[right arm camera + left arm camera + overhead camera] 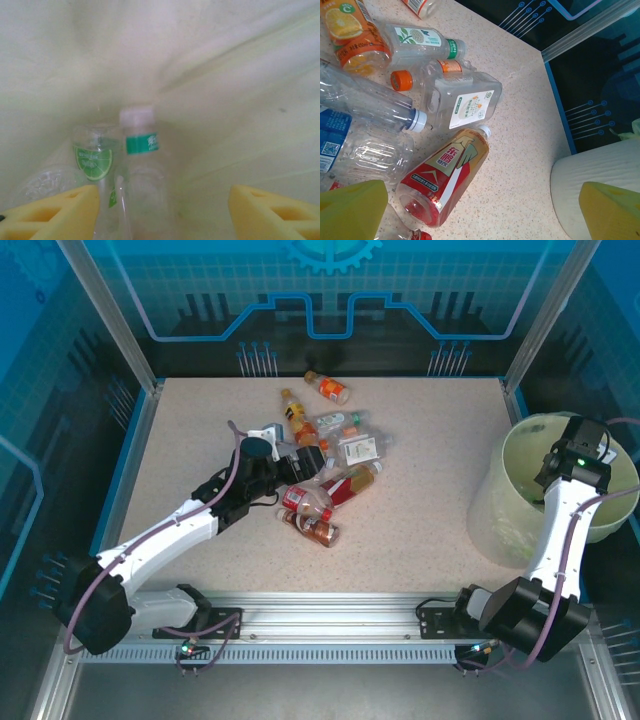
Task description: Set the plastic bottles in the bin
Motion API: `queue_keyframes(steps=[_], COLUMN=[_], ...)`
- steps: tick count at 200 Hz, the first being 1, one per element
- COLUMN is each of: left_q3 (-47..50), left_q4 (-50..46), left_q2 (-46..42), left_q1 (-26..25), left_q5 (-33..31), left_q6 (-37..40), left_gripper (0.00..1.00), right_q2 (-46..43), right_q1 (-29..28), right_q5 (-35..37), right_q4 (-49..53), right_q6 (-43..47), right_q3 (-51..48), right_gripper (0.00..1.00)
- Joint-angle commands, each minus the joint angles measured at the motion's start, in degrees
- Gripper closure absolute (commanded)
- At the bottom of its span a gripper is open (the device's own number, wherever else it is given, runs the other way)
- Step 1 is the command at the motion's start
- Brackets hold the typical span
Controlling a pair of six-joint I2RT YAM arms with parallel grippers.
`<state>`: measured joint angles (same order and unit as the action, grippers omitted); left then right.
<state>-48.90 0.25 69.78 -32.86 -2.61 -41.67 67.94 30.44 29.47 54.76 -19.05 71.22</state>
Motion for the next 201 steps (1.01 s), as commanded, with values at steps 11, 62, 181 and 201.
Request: queue_keyframes(steps=[11,62,181,201], left_q3=[0.8,2.0,5.5,5.3], left_q4=[-1.8,-4.2,-14.6,-16.4], left_q2=[-1.8,-2.8,-3.6,-2.8], left_q1=[-0.2,0.6,4.4,4.3], left_q5=[-3.4,-8.0,-12.4,-11.7], left_q6=[0.2,-3.3,-18.5,-20.7], left_gripper=[0.01,0.01,0.01,0.01], right_q2=[-1.6,-4.2,-14.3,-15.2], right_q1=[-0.2,-3.9,-21.5,-24.4], right_q5=[-0.6,-3.0,-6.8,-7.2], right_q4=[-0.7,-0.8,-8.6,-9.4], right_q6=[-1.2,-1.4,1.1,1.2], right_q3=[1.1,4.1,5.3,5.1], right_gripper=[0.24,0.18,0.0,0.0])
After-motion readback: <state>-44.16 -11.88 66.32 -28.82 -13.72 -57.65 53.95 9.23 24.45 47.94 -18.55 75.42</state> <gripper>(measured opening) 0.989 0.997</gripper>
